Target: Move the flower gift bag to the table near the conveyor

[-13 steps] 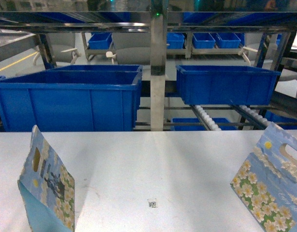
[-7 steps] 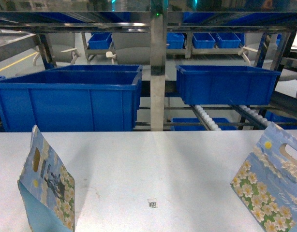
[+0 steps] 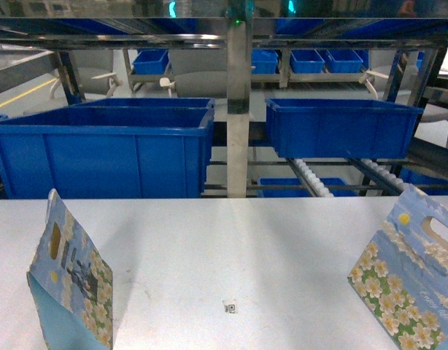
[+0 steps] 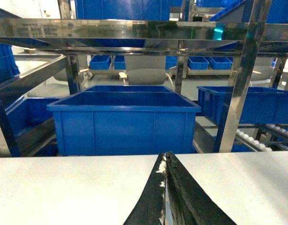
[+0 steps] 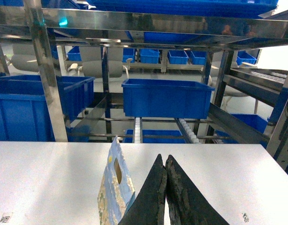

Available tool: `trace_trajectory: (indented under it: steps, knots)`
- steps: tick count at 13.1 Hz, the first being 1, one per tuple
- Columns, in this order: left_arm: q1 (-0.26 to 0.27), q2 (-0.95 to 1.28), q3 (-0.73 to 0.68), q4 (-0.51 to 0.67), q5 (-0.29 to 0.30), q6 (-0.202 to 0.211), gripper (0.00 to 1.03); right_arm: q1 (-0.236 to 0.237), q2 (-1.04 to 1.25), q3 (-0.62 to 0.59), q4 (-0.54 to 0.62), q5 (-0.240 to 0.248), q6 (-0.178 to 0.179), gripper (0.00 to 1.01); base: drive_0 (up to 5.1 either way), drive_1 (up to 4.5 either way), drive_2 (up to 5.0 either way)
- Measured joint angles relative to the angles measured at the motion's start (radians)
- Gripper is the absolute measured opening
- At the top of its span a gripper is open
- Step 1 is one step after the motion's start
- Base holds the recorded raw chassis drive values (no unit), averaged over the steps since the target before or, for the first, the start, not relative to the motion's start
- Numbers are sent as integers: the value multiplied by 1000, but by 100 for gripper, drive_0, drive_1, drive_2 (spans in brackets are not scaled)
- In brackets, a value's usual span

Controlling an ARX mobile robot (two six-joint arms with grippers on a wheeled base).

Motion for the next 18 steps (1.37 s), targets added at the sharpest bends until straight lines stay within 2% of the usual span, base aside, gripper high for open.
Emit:
trace_trajectory:
  steps: [1,3,4,5,15,16,18]
  knots:
    - [0,-16,0,-16,0,0,2,0,-19,0,-19,0,0,2,0,0,0]
    - [0,-170,1,-203,1,0,2,0,-52,0,-53,0,0,2,0,0,0]
    - [0,-178,4,-190,-2,0,2,0,-92,1,-109,-1,0,2,0,0,0]
    - [0,-179,1,-203,-2,1,2,0,-201,1,-240,-2,0,2,0,0,0]
    - [0,-179,1,-196,1,1,2,0,-226,0,-237,-1,-2,4,0,0,0]
    - [0,-179,1,-196,1,0,6,0,-226,0,-237,-1,-2,18,0,0,0]
    - [0,-179,1,-196,1,0,31,0,-226,0,-237,-1,-2,44,0,0,0]
